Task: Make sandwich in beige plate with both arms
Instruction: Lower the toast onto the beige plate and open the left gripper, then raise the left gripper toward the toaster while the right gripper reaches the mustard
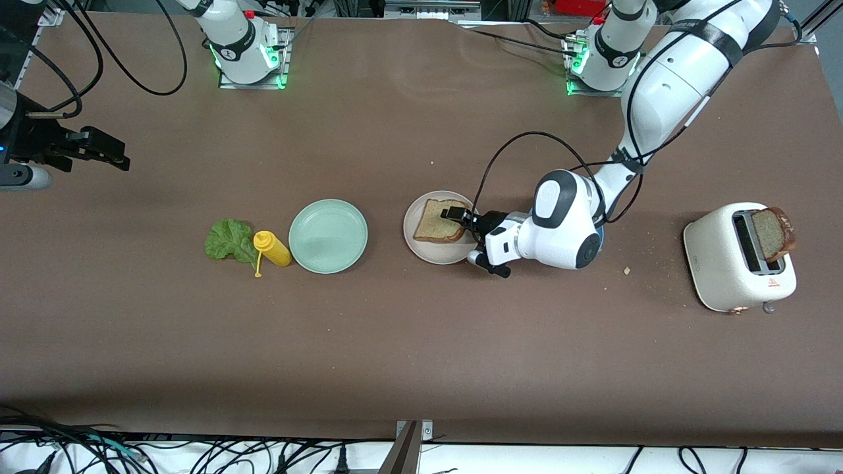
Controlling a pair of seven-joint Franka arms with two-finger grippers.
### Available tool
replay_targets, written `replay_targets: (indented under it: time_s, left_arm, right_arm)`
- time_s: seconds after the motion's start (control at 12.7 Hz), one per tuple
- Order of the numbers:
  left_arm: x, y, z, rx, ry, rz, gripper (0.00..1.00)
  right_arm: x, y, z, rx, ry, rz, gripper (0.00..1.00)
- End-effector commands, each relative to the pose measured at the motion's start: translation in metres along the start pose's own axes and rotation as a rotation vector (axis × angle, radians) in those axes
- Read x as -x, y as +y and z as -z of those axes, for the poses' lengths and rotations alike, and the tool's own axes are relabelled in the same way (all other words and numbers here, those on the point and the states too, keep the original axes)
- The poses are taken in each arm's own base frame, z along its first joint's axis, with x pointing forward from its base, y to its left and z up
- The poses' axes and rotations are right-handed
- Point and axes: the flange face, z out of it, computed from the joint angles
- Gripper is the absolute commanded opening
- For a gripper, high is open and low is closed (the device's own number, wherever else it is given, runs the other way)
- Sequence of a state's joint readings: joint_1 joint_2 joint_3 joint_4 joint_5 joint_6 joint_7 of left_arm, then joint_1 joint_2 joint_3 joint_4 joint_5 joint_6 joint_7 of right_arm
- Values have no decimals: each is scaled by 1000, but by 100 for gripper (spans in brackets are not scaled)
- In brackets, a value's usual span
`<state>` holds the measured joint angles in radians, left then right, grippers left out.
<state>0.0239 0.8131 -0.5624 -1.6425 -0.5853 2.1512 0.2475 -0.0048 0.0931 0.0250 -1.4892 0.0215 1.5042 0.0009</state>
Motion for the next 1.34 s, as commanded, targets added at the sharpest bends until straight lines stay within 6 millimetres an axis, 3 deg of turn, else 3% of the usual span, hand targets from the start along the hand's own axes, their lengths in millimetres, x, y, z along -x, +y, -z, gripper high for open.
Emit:
replay_targets:
  time_s: [0.0, 0.24, 0.47, 0.71, 0.79, 0.86, 1.02, 1.26]
  left_arm:
    - [0, -5, 24, -83, -3, -73, 100]
    - [1, -15, 37, -160, -32, -118, 100]
    - [4, -5, 61, -238, -31, -166, 100]
    - [10, 15, 103, -385, -11, -246, 100]
    - [14, 23, 121, -425, -6, -257, 100]
    - [18, 30, 140, -474, 11, -272, 100]
    - [30, 46, 190, -597, 57, -292, 100]
    - [56, 69, 239, -760, 94, -162, 100]
  right_arm:
    - [1, 10, 5, -53, 10, -20, 100]
    - [-1, 13, 8, -10, 31, -20, 100]
    - [-15, 9, -18, 1, -7, -11, 100]
    - [-18, 4, -21, 3, -3, 3, 100]
    - [-20, 2, -30, 1, -26, 11, 100]
    - [-25, -19, -43, 3, -51, 76, 100]
    - [-25, -40, -43, 14, -49, 127, 100]
    - [-35, -45, -61, 2, -70, 146, 100]
